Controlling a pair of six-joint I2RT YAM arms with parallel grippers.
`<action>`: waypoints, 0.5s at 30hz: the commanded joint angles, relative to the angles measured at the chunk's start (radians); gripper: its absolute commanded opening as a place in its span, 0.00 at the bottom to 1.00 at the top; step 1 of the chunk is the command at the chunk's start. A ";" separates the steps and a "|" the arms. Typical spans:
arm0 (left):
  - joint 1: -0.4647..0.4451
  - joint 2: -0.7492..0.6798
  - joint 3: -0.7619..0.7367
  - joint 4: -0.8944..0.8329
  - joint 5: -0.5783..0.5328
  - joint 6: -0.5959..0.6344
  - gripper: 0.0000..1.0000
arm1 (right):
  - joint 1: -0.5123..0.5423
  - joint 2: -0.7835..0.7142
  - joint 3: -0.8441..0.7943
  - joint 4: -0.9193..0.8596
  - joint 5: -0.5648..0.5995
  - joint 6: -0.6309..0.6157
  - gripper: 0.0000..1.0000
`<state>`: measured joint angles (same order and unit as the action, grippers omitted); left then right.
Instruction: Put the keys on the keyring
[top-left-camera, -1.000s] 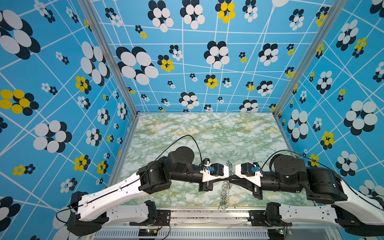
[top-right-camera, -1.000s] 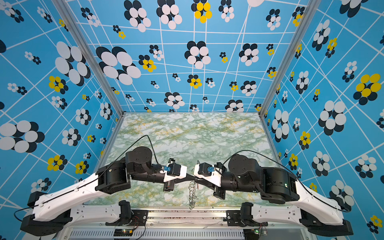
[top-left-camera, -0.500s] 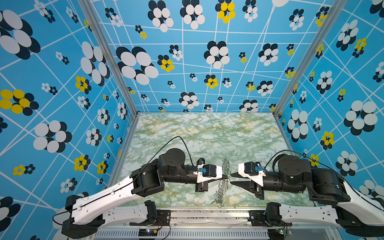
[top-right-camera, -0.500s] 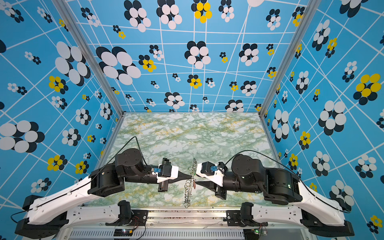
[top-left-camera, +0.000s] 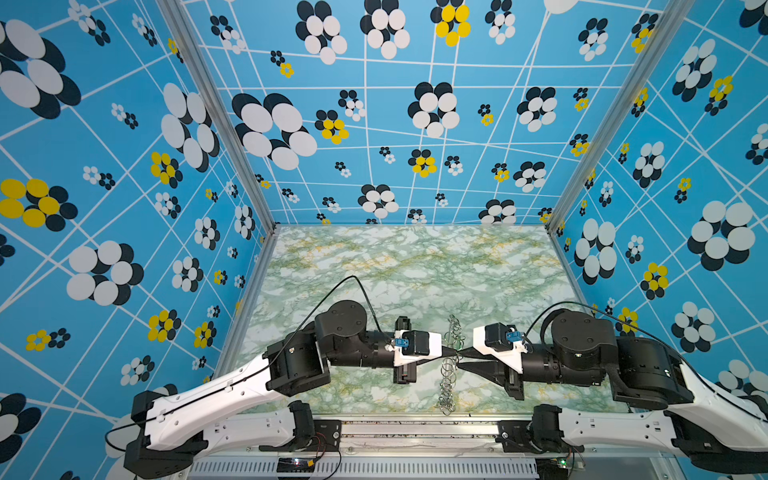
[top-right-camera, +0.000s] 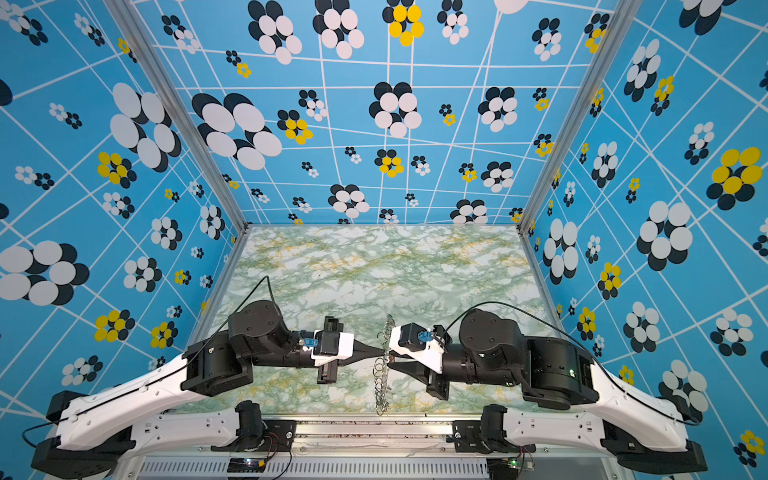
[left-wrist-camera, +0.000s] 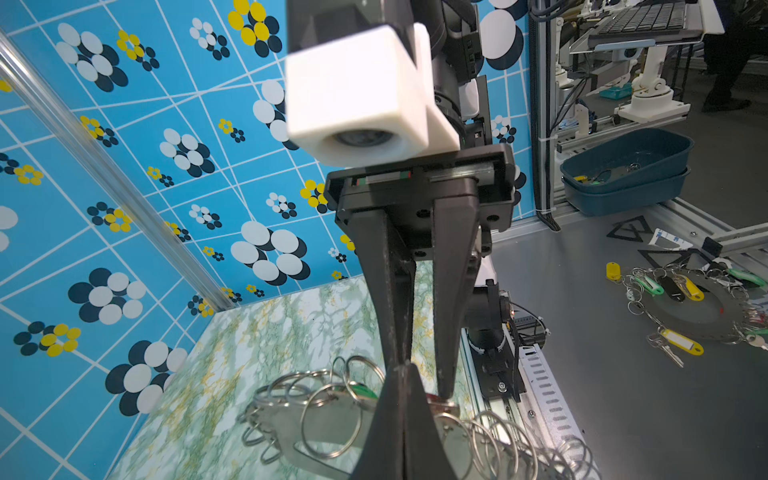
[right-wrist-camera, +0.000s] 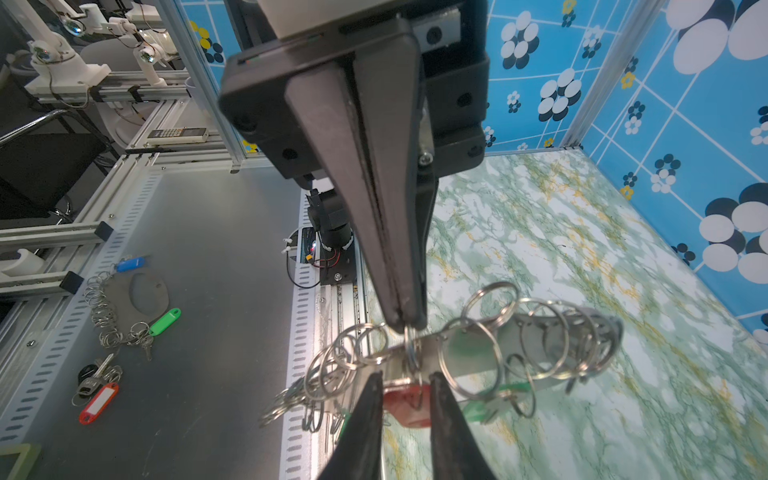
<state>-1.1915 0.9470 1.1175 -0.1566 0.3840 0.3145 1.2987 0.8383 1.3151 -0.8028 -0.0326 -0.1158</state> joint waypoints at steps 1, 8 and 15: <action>0.007 -0.028 -0.008 0.099 -0.012 0.000 0.00 | -0.004 -0.016 -0.011 0.023 -0.001 0.017 0.22; 0.007 -0.022 -0.008 0.109 0.000 -0.008 0.00 | -0.004 -0.028 -0.011 0.049 -0.014 0.010 0.04; 0.007 -0.022 -0.012 0.115 0.000 -0.004 0.00 | -0.005 -0.028 -0.003 0.042 -0.020 0.014 0.06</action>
<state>-1.1915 0.9394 1.1133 -0.1032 0.3840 0.3141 1.2987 0.8196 1.3113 -0.7837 -0.0364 -0.1123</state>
